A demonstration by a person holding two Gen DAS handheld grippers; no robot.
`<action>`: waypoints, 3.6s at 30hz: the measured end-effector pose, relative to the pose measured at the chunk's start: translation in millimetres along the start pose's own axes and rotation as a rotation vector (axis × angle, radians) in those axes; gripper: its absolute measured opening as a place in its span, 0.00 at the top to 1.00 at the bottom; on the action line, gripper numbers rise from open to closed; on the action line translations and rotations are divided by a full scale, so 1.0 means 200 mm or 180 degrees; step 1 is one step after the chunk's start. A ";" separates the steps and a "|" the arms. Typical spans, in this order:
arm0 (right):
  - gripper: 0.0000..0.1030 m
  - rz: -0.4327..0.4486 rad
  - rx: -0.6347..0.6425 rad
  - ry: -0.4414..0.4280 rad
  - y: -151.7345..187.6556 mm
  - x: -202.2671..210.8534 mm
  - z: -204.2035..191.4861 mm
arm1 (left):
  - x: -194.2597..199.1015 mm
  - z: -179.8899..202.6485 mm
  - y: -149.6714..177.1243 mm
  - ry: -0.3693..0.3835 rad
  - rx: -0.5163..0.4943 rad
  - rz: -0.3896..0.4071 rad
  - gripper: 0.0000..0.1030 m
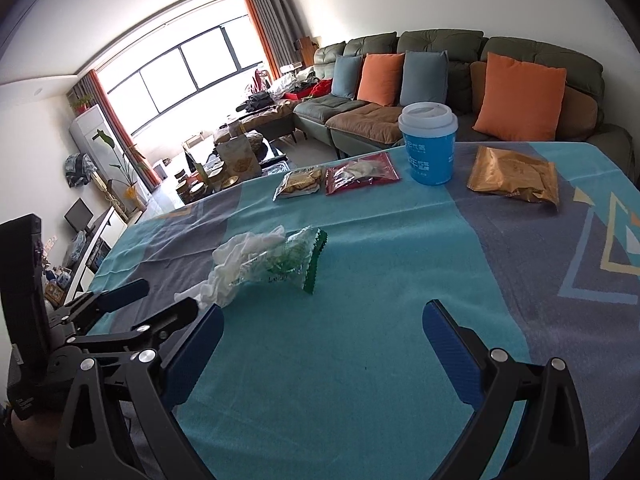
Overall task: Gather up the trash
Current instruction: 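Grasp the white tissue with the left tool while the right tool grasps the clear plastic bag, then carry the tissue and plastic bag over the teal bin and open both tools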
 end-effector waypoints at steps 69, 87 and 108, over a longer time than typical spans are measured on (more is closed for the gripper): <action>0.76 -0.0300 0.0606 -0.0396 -0.01 -0.10 -0.51 | 0.37 -0.83 0.28 -0.0290 0.0798 0.0223 0.94; 0.76 -0.0511 0.1270 -0.1097 0.18 -0.15 -1.25 | 0.81 -1.46 0.75 -0.0900 0.1453 0.0327 0.93; 0.76 -0.1108 0.2000 -0.1999 0.48 -0.48 -2.20 | 1.27 -2.12 1.38 -0.1666 0.2149 0.0203 0.93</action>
Point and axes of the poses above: each gripper's, at about its wrist camera, not at the fingertips, and x roughly against the way its jaws point, z to its right, y to its underside, the point moved 5 cm from there along -x, roughly the way its jaws point, and after that the axes turned 15 degrees about -y, right-handed, at the moved point
